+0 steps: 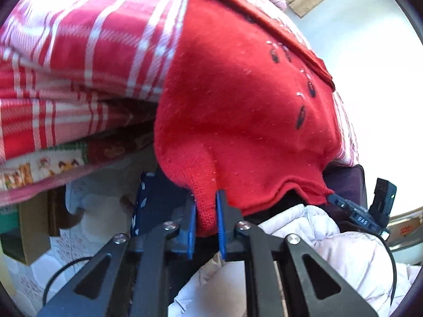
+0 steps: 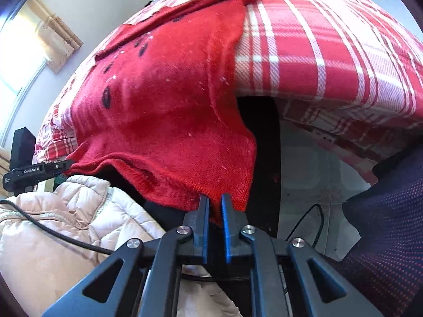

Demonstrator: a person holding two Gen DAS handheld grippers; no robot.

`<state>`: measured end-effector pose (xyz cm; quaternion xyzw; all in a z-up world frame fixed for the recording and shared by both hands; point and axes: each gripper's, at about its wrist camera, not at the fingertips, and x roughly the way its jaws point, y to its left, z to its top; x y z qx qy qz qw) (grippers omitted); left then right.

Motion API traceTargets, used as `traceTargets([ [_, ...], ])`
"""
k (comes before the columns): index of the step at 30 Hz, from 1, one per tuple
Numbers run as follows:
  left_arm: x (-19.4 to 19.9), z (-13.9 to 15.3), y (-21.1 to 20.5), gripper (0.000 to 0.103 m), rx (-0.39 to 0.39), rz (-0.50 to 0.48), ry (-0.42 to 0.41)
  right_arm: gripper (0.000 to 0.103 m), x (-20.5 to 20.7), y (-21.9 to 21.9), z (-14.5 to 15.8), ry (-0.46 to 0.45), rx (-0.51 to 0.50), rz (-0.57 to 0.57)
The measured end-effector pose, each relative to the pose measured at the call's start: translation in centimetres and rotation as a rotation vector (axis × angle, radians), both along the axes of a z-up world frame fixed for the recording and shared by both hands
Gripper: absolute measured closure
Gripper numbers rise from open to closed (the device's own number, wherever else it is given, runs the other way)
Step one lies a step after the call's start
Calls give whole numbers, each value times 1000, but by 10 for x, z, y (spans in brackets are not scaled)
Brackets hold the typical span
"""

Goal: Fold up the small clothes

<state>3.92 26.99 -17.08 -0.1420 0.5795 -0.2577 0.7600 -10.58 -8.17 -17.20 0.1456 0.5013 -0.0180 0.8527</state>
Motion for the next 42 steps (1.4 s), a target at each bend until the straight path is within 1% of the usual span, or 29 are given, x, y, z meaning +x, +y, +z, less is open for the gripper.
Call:
traceTargets([
  [2,-1,12,-1,89,-17,-9,-27,100,0,3,10,-33,6,9],
  [5,0,43,4,89,-76,-7,-98,100,-4,3,35,-113,42,4],
  [7,2,61,9,89,-115,5,-130,100,-7,0,52,-166,72,-10],
  [10,3,88,15,89,-152,14,-186,100,-14,-6,78,-257,151,-26],
  [14,13,116,21,89,-195,25,-224,100,-20,-12,113,-382,233,-37],
  [15,17,122,20,89,-194,26,-234,100,-19,-14,121,-409,249,-35],
  [17,31,135,18,90,-166,32,-267,100,-12,-19,134,-443,262,-30],
  [19,47,142,12,90,-146,39,-282,100,1,-24,146,-468,237,-33],
  [20,55,143,8,90,-137,41,-293,100,11,-28,151,-476,211,-36],
  [22,73,143,-1,91,-99,62,-319,100,34,-39,154,-484,208,-54],
  [25,109,135,-10,91,-96,111,-298,100,72,-61,149,-475,206,-105],
  [27,130,127,-17,91,-53,150,-302,101,100,-73,141,-459,175,-133],
  [29,145,120,-23,91,12,178,-319,100,123,-85,129,-431,165,-160],
  [31,151,117,-28,91,77,156,-359,100,139,-95,115,-391,148,-188],
  [33,140,118,-30,91,130,97,-418,100,143,-97,104,-377,207,-147],
  [34,132,119,-30,90,148,74,-450,100,140,-94,101,-375,209,-122],
  [35,123,119,-30,84,167,60,-478,100,136,-87,100,-364,187,-83],
  [36,119,119,-30,81,175,54,-488,100,132,-76,99,-345,164,-31],
  [38,110,116,-27,69,167,57,-489,99,122,-60,94,-299,167,74],
  [39,106,114,-24,67,160,68,-484,94,117,-51,90,-261,162,118],
  [41,98,110,-21,66,157,81,-477,61,103,-35,82,-201,120,192],
  [42,97,109,-22,66,161,81,-479,32,94,-27,78,-179,89,233],
])
